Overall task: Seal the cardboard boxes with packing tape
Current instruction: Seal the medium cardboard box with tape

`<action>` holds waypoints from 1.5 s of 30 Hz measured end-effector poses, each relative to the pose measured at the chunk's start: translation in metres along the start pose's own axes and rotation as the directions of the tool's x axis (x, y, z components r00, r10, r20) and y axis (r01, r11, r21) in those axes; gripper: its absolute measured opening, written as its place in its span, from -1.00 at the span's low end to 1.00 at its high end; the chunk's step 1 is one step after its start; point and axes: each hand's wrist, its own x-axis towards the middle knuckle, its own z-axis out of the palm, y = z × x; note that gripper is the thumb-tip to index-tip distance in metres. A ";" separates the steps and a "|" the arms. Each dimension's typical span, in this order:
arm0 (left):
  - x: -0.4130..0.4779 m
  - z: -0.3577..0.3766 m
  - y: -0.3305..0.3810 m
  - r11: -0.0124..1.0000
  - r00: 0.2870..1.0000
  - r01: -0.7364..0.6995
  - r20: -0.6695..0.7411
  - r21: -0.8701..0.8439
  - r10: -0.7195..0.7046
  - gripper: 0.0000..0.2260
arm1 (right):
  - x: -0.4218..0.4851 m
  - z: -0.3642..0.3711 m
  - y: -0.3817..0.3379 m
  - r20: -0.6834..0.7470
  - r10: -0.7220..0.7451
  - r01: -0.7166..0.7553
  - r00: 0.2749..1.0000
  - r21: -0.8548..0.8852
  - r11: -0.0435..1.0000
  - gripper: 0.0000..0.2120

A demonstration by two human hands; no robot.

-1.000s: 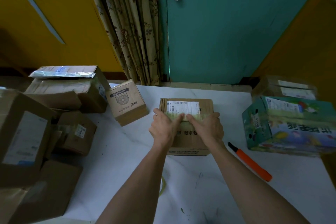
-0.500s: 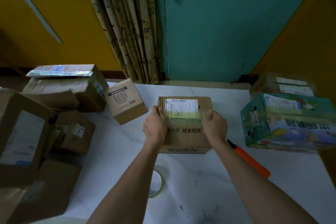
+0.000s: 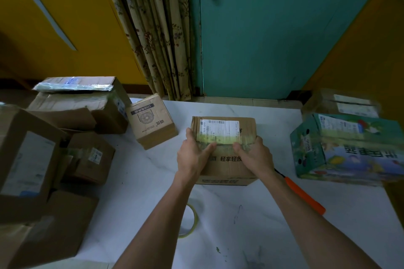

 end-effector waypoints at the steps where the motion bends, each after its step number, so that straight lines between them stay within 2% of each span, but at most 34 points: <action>1: 0.001 -0.002 -0.002 1.000 1.000 -0.028 0.002 0.011 0.028 -0.44 | -0.001 -0.002 0.003 0.007 -0.020 0.020 1.000 0.002 1.000 -0.49; 5: 0.005 -0.007 -0.016 0.984 0.991 -0.130 0.044 0.120 0.126 -0.50 | -0.003 -0.008 0.013 0.016 -0.124 0.124 0.992 -0.037 0.992 -0.71; 9: 0.007 -0.009 -0.020 0.973 0.983 -0.182 0.055 0.139 0.176 -0.53 | -0.003 -0.008 0.014 -0.033 -0.167 0.165 0.985 -0.057 0.985 -0.71; 12: 0.006 -0.010 -0.014 0.980 0.987 -0.158 0.062 0.124 0.151 -0.56 | -0.007 -0.009 0.011 -0.042 -0.119 0.119 0.992 -0.010 0.993 -0.66; 14: 0.007 -0.012 -0.005 0.992 0.995 -0.052 0.085 0.117 0.042 -0.56 | -0.010 -0.009 0.002 -0.010 -0.031 0.031 0.999 0.008 0.999 -0.57; 18: 0.004 -0.005 0.014 0.973 0.978 0.170 0.092 0.158 -0.186 -0.20 | -0.008 -0.003 -0.017 -0.018 0.136 -0.137 0.991 -0.116 0.984 -0.10; 20: 0.006 -0.001 0.018 0.961 0.972 0.224 0.038 0.162 -0.233 -0.14 | -0.004 -0.001 -0.021 -0.038 0.177 -0.179 0.984 -0.088 0.980 -0.05; 23: 0.009 0.002 0.016 0.969 0.979 0.201 -0.008 0.142 -0.202 -0.28 | 0.001 0.003 -0.018 -0.095 0.163 -0.171 0.982 -0.083 0.982 -0.14; 26: 0.007 0.003 0.010 0.982 0.990 0.140 -0.051 0.128 -0.135 -0.51 | 0.002 0.009 -0.010 -0.197 0.092 -0.117 0.976 -0.118 0.986 -0.35; 28: 0.009 0.003 0.006 0.986 0.991 0.120 -0.077 0.116 -0.112 -0.60 | 0.005 0.011 -0.004 -0.269 0.051 -0.076 0.962 -0.082 0.994 -0.47; 31: 0.014 0.002 0.000 0.994 0.991 0.088 -0.106 0.069 -0.080 -0.64 | 0.008 0.008 0.000 -0.336 0.009 -0.022 0.942 -0.035 0.999 -0.46; 33: 0.016 0.000 -0.003 0.998 0.988 0.045 -0.149 0.048 -0.037 -0.60 | 0.009 0.008 0.001 -0.340 -0.010 -0.004 0.940 -0.042 0.999 -0.45; 35: 0.018 -0.002 -0.007 0.998 0.987 0.006 -0.162 0.060 0.004 -0.52 | 0.010 0.007 0.001 -0.314 -0.009 -0.003 0.949 -0.038 0.999 -0.45; 37: 0.019 -0.005 -0.009 0.998 0.993 0.004 -0.114 0.061 0.003 -0.45 | 0.009 0.003 0.002 -0.248 0.011 -0.007 0.969 0.016 1.000 -0.46; 40: 0.016 -0.012 -0.014 0.999 0.997 0.027 0.077 -0.023 -0.025 -0.36 | 0.004 -0.004 0.009 -0.004 0.001 0.000 1.000 0.176 0.984 -0.66; 41: 0.011 -0.015 -0.016 0.995 0.988 0.058 0.146 -0.079 -0.046 -0.27 | 0.001 -0.006 0.012 0.072 -0.010 -0.007 0.997 0.232 0.973 -0.71; 42: 0.005 -0.014 -0.019 0.990 0.980 0.087 0.188 -0.111 -0.065 -0.14 | -0.003 -0.008 0.015 0.117 -0.011 -0.023 0.993 0.285 0.958 -0.66; 43: 0.000 -0.013 -0.024 0.988 0.975 0.109 0.206 -0.112 -0.084 -0.11 | -0.004 -0.007 0.020 0.129 -0.007 -0.034 0.992 0.314 0.949 -0.61; 45: -0.004 -0.005 -0.032 0.989 0.981 0.110 0.172 -0.103 -0.091 -0.42 | -0.006 -0.004 0.024 0.112 -0.004 -0.031 0.994 0.309 0.951 -0.53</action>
